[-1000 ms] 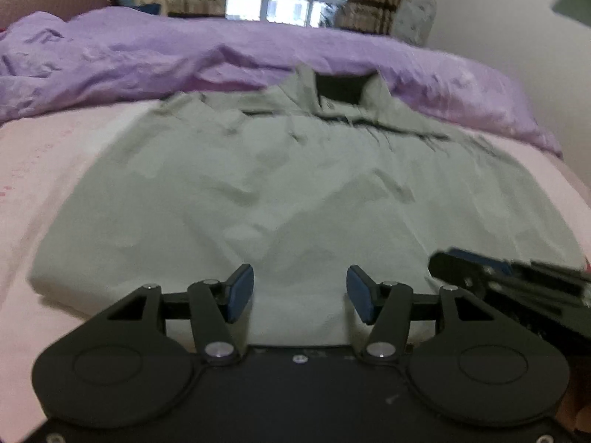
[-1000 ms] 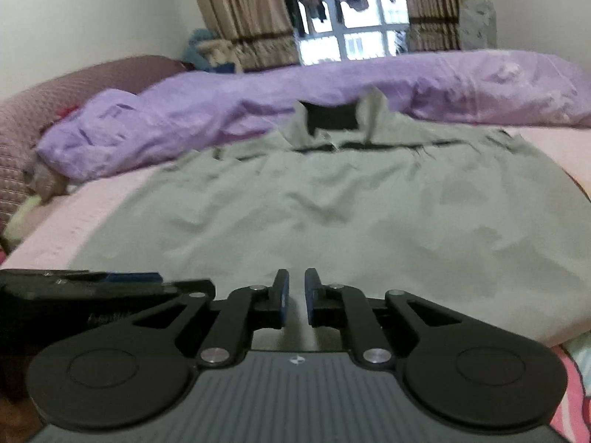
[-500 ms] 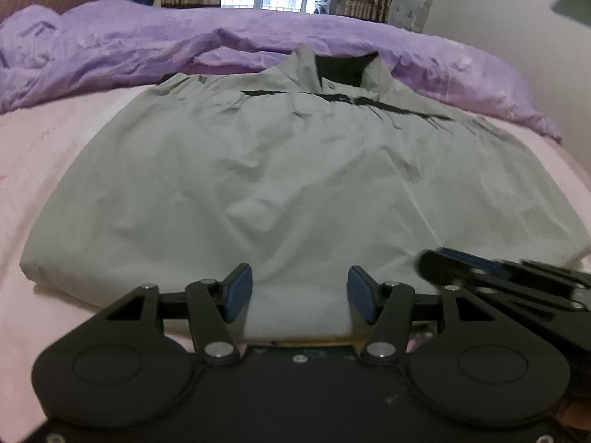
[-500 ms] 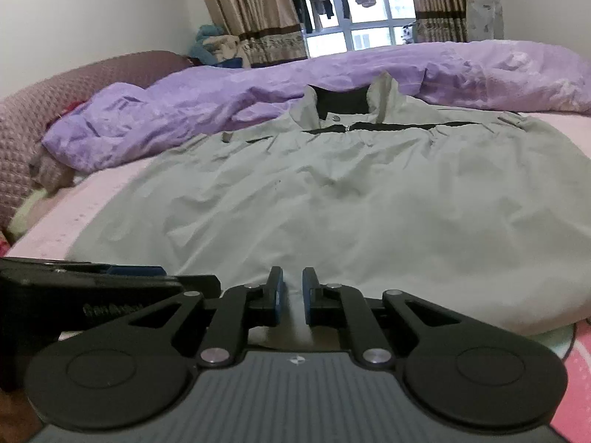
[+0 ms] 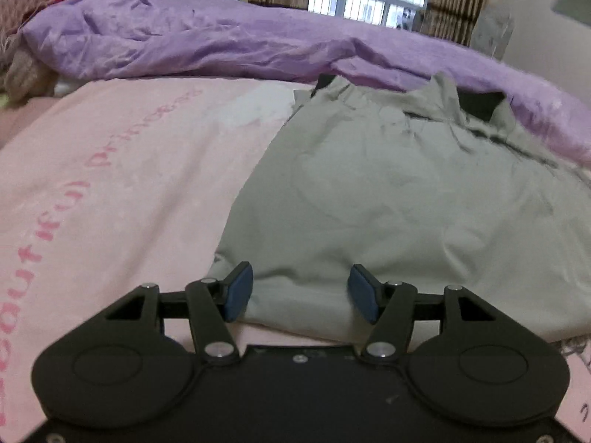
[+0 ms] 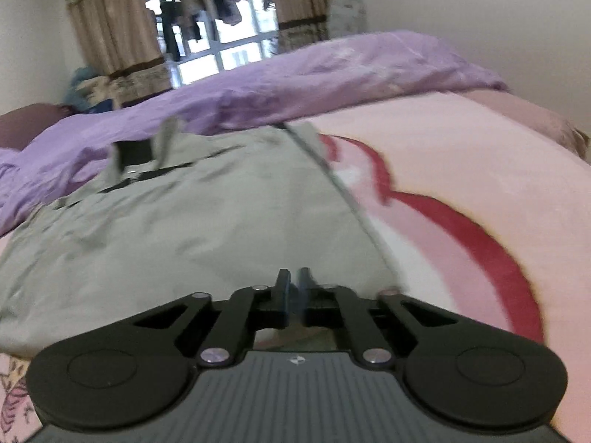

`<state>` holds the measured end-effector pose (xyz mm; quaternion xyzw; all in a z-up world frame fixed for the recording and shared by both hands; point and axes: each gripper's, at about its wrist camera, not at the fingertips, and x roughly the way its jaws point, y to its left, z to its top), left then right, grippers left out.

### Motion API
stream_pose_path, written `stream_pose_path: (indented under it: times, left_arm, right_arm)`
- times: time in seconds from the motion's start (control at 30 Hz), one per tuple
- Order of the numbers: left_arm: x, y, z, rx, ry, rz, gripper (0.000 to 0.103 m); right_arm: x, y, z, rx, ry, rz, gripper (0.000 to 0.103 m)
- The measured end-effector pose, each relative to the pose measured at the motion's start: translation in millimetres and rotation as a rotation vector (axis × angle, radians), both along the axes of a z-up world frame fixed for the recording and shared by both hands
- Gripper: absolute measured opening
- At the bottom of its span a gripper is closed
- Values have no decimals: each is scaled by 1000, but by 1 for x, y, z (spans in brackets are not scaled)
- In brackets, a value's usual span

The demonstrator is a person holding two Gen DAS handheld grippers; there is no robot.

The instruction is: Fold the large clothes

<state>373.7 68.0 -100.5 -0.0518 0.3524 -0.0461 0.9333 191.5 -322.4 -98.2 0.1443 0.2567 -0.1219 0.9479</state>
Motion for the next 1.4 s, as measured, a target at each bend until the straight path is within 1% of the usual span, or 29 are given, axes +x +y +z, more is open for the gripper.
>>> stream_pose_path:
  times: [0.07,0.1,0.13,0.2,0.23,0.27,0.3,0.33,0.4,0.5,0.53,0.57,0.6,0.7,0.77,0.8,0.83,0.9,0.97,1.0,1.13,1.23,1.33,1.37,1.4]
  left_arm:
    - [-1,-4,-1,29,-12,-7,61]
    - [0,-5,-1,29,-14,-1,61]
    - [0,-5,1,29,-10,2,61]
    - [0,-4,8,31,-4,2,59]
    - [-2,-3,13,32,-17,3,59]
    - [-5,1,20,36,-45,9,59]
    - [-6,5,23,41,-65,21,60]
    - [-5,9,25,40,-68,34,61]
    - [0,20,22,14,-41,55,61]
    - [4,28,6,1,13,62,62]
    - [4,30,1,-12,15,65,63]
    - [1,31,-2,-18,-5,67,65]
    - [0,32,-2,-11,-14,63,65]
    - [3,33,-1,-10,-8,70,65]
    - [4,36,3,-29,11,88,64]
    - [1,37,7,-44,13,100,62]
    - [-6,40,10,-67,8,117,62]
    - [-17,53,18,-149,-3,156,63]
    - [-28,67,20,-258,4,198,63]
    - [-32,72,20,-310,16,204,63]
    - [-45,77,12,-531,78,170,63]
    - [-45,66,0,-659,127,140,63]
    - [-43,53,-11,-703,160,139,63]
    - [-46,49,-12,-701,124,147,65]
    - [-46,46,-11,-700,112,155,66]
  right_arm:
    - [-2,-15,-9,67,-10,-12,0]
    - [-3,-19,-12,90,-23,-12,0]
    - [-3,-18,-13,91,-28,-15,0]
    - [1,-11,-8,51,-3,-13,0]
    - [2,-8,-4,28,13,-9,0]
    - [3,-5,2,4,17,-8,6]
    - [0,-3,8,-30,8,-15,8]
    - [-4,-3,13,-60,-7,-25,11]
    - [-7,-7,15,-80,-6,-34,11]
    - [-3,-16,1,-49,36,-33,10]
    - [-3,-17,-5,-42,34,-29,10]
    - [-4,-17,-8,-39,17,-30,10]
    - [-6,-17,-10,-31,6,-35,10]
    - [-7,-18,-7,2,7,-58,11]
    - [-6,-12,0,1,16,-79,16]
    - [-7,-6,6,-5,8,-81,17]
    - [-9,0,10,-7,-7,-70,17]
    - [-10,16,18,2,-37,-29,17]
    - [-8,39,26,11,-61,48,17]
    - [-5,53,29,13,-72,91,17]
    - [14,115,36,-4,-88,285,20]
    - [31,150,31,-16,-62,376,20]
    - [42,169,24,-16,-35,412,21]
    - [44,172,21,-26,-30,411,21]
    - [46,174,19,-46,-26,400,21]
